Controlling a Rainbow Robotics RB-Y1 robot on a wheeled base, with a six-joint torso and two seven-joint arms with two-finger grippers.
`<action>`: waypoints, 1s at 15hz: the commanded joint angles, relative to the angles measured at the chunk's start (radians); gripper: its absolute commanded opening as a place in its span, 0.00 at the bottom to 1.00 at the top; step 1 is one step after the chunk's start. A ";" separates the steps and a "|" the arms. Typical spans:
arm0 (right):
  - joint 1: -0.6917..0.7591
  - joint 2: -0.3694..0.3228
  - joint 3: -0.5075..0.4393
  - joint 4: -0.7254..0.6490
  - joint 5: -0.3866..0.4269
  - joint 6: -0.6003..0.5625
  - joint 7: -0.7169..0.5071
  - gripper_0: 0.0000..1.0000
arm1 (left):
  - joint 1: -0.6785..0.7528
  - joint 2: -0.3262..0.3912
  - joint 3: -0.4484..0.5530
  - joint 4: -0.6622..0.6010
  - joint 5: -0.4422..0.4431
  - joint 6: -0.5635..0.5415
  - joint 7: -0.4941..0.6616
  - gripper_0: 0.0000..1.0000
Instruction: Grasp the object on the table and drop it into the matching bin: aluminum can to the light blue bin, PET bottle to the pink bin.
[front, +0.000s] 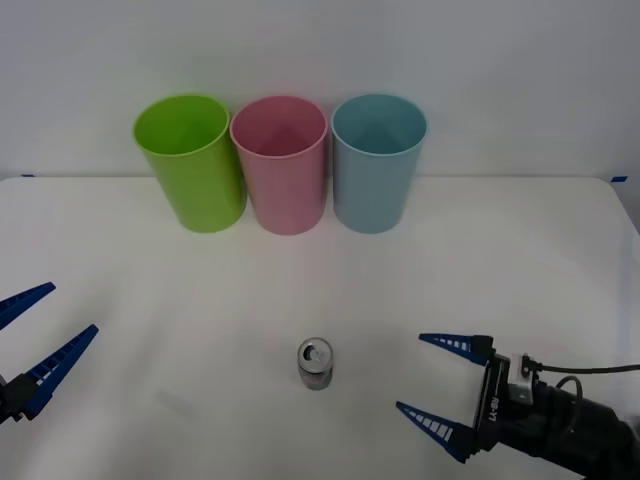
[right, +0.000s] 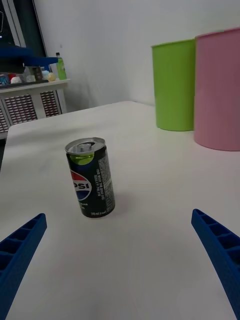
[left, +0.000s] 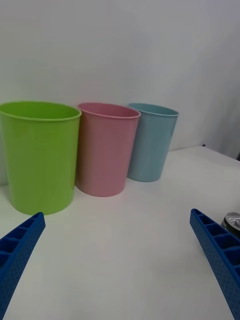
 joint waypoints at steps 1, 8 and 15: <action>-0.027 0.062 0.029 0.000 0.058 0.062 0.007 1.00 | 0.000 0.000 0.000 0.000 0.000 0.000 0.000 1.00; -0.064 0.179 0.078 0.000 0.181 0.174 0.007 1.00 | 0.000 0.000 0.000 0.000 0.000 0.000 0.000 1.00; -0.095 0.199 0.173 0.000 0.179 0.281 0.010 1.00 | 0.000 0.000 0.000 0.000 0.000 0.000 0.000 1.00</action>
